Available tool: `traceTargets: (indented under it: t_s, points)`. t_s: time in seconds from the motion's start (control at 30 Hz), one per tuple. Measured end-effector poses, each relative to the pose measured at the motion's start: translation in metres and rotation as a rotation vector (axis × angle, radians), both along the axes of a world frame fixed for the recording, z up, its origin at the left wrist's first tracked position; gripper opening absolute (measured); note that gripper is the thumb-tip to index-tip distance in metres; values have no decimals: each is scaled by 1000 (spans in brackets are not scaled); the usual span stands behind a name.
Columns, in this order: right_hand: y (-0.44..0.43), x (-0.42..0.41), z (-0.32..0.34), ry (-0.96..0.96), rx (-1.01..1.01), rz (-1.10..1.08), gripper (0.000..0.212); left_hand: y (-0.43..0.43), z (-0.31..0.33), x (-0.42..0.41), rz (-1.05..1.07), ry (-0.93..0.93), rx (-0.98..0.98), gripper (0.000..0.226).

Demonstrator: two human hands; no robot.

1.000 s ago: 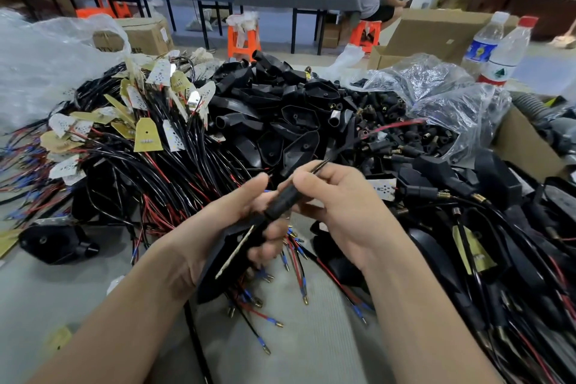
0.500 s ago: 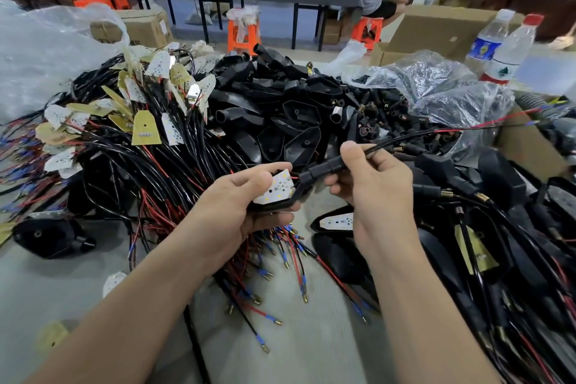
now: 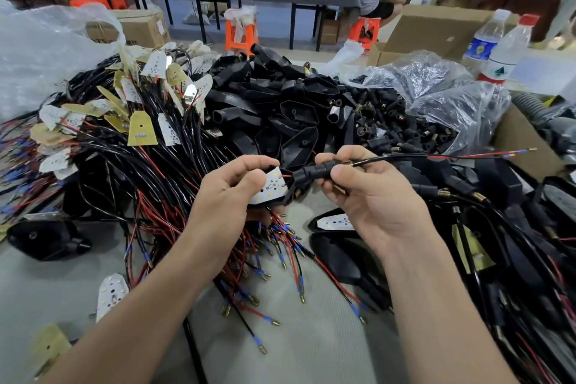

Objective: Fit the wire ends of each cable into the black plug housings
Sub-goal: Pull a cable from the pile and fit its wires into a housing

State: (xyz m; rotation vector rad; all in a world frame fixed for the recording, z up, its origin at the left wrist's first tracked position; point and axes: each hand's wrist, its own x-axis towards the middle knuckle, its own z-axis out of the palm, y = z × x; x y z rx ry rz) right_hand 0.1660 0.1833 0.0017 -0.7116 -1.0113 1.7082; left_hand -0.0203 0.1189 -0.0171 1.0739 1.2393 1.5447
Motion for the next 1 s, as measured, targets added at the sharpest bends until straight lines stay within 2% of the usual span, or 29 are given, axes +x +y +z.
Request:
traceTargets:
  t_s: [0.3, 0.5, 0.7, 0.83, 1.0]
  points:
    - [3, 8, -3, -23, -35, 134, 44, -2, -2, -1, -17, 10, -12, 36]
    - [0, 0, -7, -110, 62, 151, 30, -2, -9, 0, -47, 160, -36, 27]
    - [-3, -8, -6, -109, 86, 160, 32, -1, -5, 2, -42, 26, -40, 33]
    - [1, -5, -7, -21, 76, 20, 40, 1, 5, 0, -81, -200, -81, 32]
    - [2, -7, -10, -24, 136, 23, 40, 2, 4, -5, -14, -180, -89, 29]
